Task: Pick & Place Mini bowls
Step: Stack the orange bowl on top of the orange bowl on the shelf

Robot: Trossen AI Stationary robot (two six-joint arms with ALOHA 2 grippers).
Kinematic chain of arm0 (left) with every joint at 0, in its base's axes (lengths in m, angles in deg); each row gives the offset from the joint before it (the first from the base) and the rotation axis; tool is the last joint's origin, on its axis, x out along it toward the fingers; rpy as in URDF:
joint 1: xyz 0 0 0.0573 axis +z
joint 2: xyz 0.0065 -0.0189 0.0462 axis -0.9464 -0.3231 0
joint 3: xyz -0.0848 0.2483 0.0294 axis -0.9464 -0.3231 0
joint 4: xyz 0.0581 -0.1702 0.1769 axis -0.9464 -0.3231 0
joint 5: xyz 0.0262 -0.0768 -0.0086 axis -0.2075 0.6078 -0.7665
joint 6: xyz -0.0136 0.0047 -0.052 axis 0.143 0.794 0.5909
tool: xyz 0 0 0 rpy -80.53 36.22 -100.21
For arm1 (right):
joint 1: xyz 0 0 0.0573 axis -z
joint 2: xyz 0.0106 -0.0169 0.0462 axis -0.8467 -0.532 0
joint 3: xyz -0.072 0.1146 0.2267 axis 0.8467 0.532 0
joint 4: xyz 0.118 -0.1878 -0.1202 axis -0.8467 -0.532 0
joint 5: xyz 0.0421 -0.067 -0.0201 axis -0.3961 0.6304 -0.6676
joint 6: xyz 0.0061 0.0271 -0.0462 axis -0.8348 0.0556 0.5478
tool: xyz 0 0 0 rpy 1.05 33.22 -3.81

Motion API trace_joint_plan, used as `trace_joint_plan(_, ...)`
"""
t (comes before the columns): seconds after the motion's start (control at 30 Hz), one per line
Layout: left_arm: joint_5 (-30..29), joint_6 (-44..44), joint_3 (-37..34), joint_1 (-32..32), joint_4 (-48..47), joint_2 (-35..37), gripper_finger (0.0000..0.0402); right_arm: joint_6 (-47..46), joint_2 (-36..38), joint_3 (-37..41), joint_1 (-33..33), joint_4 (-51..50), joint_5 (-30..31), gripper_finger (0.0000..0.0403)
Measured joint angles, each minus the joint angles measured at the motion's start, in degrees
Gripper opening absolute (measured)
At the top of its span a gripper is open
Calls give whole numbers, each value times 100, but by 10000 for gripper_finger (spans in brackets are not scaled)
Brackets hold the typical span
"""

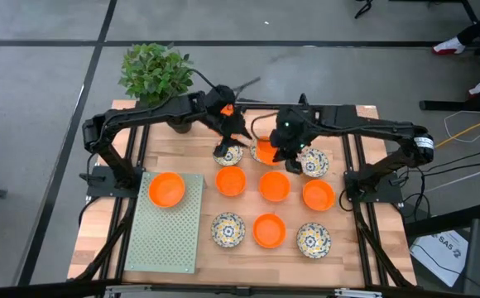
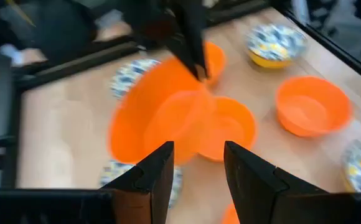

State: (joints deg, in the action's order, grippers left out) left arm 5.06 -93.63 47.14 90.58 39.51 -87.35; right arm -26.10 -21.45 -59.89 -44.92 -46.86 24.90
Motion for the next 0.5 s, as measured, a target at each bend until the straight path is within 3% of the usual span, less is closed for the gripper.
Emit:
trace_joint_plan(0.13, -197, -196, 0, -355, -317, 27, 136, -472, 0, 0, -501, 2, 496, 5)
trace_joint_plan(0.33, -1327, -337, 0, -1113, -647, 226, 136, -945, -2, 0, -1310, 7, 980, 5)
trace_joint_plan(0.5, -1503, 105, -2, -1698, -706, 297, 136, -1123, -2, 0, -1971, 12, 1636, 6)
